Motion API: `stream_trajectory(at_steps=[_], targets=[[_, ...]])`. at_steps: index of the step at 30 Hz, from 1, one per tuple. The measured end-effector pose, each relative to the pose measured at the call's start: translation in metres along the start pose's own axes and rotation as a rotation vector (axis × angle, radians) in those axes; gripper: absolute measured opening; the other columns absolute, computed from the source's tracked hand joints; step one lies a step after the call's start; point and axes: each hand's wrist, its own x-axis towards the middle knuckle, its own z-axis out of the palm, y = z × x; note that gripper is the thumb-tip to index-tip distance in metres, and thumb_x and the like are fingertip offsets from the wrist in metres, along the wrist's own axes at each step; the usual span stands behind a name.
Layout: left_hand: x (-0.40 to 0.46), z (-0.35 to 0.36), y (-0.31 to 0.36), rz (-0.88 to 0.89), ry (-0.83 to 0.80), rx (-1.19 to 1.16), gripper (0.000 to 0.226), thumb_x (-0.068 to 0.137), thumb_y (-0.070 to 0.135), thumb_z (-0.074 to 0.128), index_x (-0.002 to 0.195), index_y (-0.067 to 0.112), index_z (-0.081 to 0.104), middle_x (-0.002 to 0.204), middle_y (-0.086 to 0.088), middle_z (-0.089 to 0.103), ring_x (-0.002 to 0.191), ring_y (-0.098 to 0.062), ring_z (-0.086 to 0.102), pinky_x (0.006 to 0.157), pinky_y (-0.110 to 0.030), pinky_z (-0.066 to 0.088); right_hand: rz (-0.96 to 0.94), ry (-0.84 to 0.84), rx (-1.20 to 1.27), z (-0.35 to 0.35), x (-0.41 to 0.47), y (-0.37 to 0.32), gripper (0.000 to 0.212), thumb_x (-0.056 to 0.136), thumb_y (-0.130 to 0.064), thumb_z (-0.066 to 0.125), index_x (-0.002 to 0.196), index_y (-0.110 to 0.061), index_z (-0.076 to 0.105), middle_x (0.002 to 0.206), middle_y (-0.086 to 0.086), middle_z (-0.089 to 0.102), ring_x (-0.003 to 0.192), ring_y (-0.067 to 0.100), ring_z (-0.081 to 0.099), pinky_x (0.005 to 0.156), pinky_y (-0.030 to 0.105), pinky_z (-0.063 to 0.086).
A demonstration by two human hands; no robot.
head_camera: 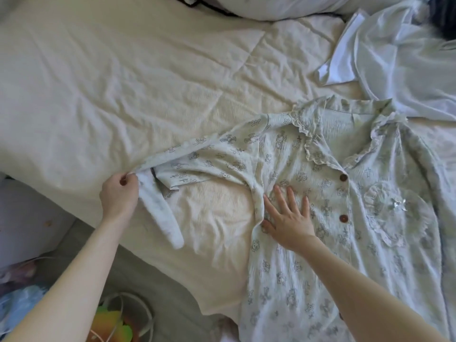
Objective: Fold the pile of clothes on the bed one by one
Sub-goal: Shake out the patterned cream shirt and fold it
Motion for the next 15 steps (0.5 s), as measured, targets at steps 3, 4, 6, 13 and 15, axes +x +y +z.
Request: stream_trajectory(at_steps=[3,4,6,13,15], targets=[[0.007,-0.015,0.016,-0.038,0.076,-0.036,0.039,0.093,0.025,0.045,0.060,0.006,0.040,0.059,-0.011,0.041,0.065,-0.029,0.039,0.052,-0.037,0.030,0.005,0.002,0.001,-0.001,0.000,-0.001,0.067,0.093,-0.063,0.013,0.145,-0.037,-0.021,0.154,-0.001,-0.029,0.141,0.030,-0.026,0.109,0.058,-0.014],[0.005,-0.018,0.022,-0.014,0.063,0.008,0.043,0.093,0.027,0.046,0.058,0.006,0.036,0.056,-0.009,0.037,0.062,-0.026,0.036,0.051,-0.036,0.027,0.008,-0.006,0.003,-0.002,0.000,-0.001,0.067,0.093,-0.063,0.014,0.145,-0.038,-0.020,0.154,-0.001,-0.028,0.141,0.030,-0.026,0.110,0.059,-0.013],[-0.007,-0.021,0.035,0.057,-0.011,0.104,0.047,0.095,0.033,0.046,0.057,0.006,0.037,0.055,-0.008,0.037,0.055,-0.026,0.036,0.050,-0.035,0.026,0.008,-0.040,0.013,-0.008,-0.002,-0.001,0.068,0.093,-0.062,0.017,0.146,-0.038,-0.017,0.155,0.000,-0.027,0.141,0.031,-0.025,0.111,0.060,-0.011],[-0.087,0.016,0.098,-0.008,-0.525,-0.225,0.022,0.094,0.021,0.056,0.078,0.006,0.058,0.071,-0.010,0.051,0.065,-0.018,0.048,0.059,-0.028,0.036,0.060,0.033,1.030,-0.048,-0.047,0.009,0.040,0.098,-0.039,0.042,0.134,-0.022,0.051,0.147,0.000,0.041,0.136,0.020,0.039,0.112,0.043,0.031],[-0.119,0.040,0.119,0.050,-0.670,-0.251,0.015,0.094,0.017,0.054,0.084,0.006,0.057,0.072,-0.009,0.047,0.066,-0.018,0.045,0.062,-0.029,0.039,0.152,0.020,1.544,-0.053,-0.075,0.021,0.040,0.093,-0.042,0.045,0.123,-0.020,0.058,0.125,0.001,0.064,0.111,0.014,0.062,0.096,0.032,0.049]])
